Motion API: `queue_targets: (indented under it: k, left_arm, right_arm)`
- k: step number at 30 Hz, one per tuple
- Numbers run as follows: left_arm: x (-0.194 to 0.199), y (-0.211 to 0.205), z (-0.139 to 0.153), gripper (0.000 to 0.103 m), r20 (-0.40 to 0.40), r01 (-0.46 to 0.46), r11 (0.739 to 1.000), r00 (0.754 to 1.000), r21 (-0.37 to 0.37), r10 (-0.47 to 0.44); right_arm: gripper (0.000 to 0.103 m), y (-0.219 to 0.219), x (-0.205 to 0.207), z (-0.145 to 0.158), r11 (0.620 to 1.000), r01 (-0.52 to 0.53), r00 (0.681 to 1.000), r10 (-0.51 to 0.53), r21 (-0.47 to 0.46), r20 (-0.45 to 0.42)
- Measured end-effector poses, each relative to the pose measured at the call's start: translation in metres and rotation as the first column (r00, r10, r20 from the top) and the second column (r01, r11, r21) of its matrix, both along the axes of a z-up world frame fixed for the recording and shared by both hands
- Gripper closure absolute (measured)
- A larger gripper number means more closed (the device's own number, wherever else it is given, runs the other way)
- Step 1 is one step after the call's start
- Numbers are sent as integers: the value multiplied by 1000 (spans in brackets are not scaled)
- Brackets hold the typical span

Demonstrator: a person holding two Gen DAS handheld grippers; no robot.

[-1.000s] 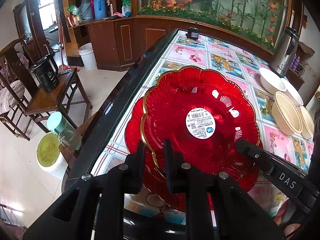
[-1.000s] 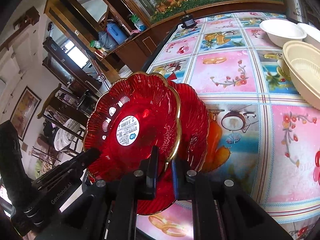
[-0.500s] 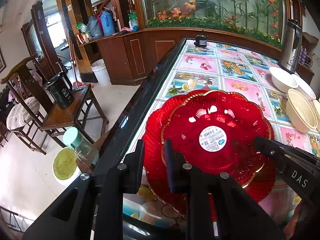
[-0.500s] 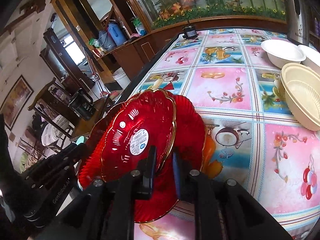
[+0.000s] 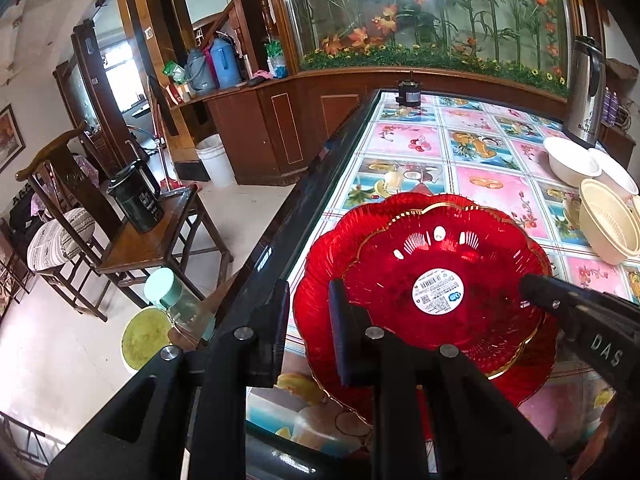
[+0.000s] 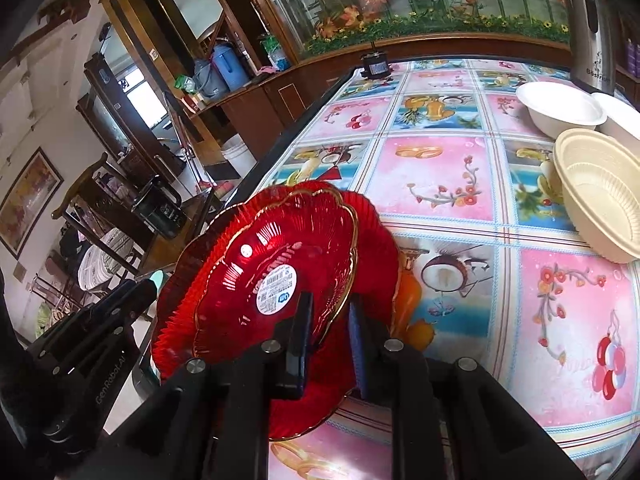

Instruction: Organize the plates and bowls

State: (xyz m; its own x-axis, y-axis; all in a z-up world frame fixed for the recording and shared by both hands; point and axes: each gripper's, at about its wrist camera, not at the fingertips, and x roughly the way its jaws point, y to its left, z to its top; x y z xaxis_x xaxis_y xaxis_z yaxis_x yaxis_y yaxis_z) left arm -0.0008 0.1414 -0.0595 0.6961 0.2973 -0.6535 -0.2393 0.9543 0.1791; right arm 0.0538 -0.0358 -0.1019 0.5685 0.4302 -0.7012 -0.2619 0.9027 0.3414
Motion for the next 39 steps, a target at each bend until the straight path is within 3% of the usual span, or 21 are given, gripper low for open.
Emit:
queue_targets:
  k: [8, 12, 17, 32, 34, 36, 39]
  left_arm:
    - [-7, -4, 11, 85, 38, -19, 1000, 999, 14, 18]
    - [-12, -10, 19, 70, 67, -22, 1000, 998, 18, 21]
    - [-17, -26, 27, 62, 94, -5, 999, 996, 43, 1]
    - [-16, -95, 42, 62, 90, 100, 989, 990, 107, -110]
    - [-16, -108, 44, 58, 89, 121, 985, 987, 120, -132]
    - [-16, -121, 45, 48, 91, 143, 982, 984, 125, -155]
    - [-15, -139, 47, 48, 92, 170, 975, 979, 141, -184]
  right_arm:
    - [82, -21, -2, 16, 998, 20, 999, -22, 54, 27]
    - [70, -31, -4, 21, 996, 27, 999, -30, 79, 33]
    - [69, -46, -9, 23, 994, 42, 998, -45, 103, 35]
    - [69, -116, -17, 31, 975, 128, 989, -140, 184, 55]
    - [69, -129, -18, 30, 970, 144, 986, -158, 198, 56]
    - [69, -145, -19, 28, 962, 169, 981, -185, 214, 55]
    - [68, -169, -22, 26, 950, 208, 973, -226, 234, 52]
